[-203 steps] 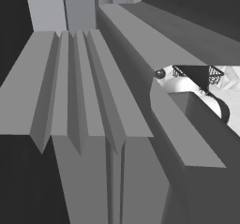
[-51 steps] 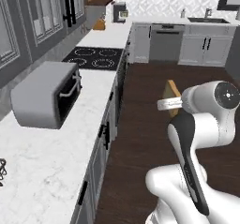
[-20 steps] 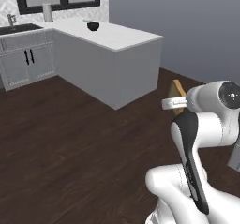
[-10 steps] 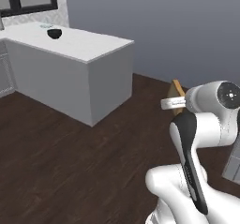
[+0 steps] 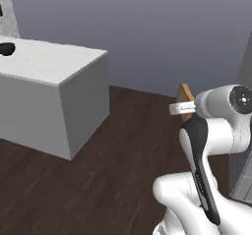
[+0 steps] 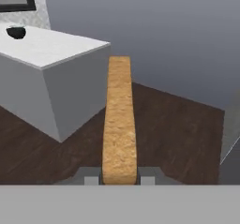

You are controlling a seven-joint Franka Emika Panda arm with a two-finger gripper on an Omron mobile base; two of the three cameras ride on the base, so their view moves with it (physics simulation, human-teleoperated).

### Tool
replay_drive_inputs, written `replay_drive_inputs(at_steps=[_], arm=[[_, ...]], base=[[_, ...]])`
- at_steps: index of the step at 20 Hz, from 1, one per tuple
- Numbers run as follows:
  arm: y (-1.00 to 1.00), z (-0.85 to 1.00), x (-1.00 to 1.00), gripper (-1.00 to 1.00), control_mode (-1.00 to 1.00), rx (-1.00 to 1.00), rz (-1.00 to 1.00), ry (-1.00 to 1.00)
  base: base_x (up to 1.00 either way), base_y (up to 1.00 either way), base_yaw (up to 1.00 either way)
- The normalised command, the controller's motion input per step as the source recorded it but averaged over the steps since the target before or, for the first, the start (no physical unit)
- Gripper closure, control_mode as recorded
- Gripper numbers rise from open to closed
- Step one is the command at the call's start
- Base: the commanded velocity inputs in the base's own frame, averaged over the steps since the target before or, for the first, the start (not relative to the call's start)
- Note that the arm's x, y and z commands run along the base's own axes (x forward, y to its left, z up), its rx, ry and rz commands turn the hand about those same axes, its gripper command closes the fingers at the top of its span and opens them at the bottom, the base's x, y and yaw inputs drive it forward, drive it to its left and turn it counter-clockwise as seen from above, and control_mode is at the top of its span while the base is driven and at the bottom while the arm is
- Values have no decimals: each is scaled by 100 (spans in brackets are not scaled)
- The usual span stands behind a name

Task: Start the toaster. Once the lever pops up, take the bread to the plate on the dining counter.

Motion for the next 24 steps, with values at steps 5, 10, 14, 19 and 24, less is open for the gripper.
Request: replay_drive_inputs(at_steps=[5, 10, 14, 19, 24], arm=[[0, 0, 0, 100, 100, 0, 0, 0], [0, 0, 0, 100, 100, 0, 0, 0], [0, 0, 0, 100, 100, 0, 0, 0], [0, 0, 0, 100, 100, 0, 0, 0], [0, 0, 0, 100, 100, 0, 0, 0]], base=[[100, 65, -51], [100, 51, -38], [100, 72, -43], [100, 64, -42], [100, 37, -31]])
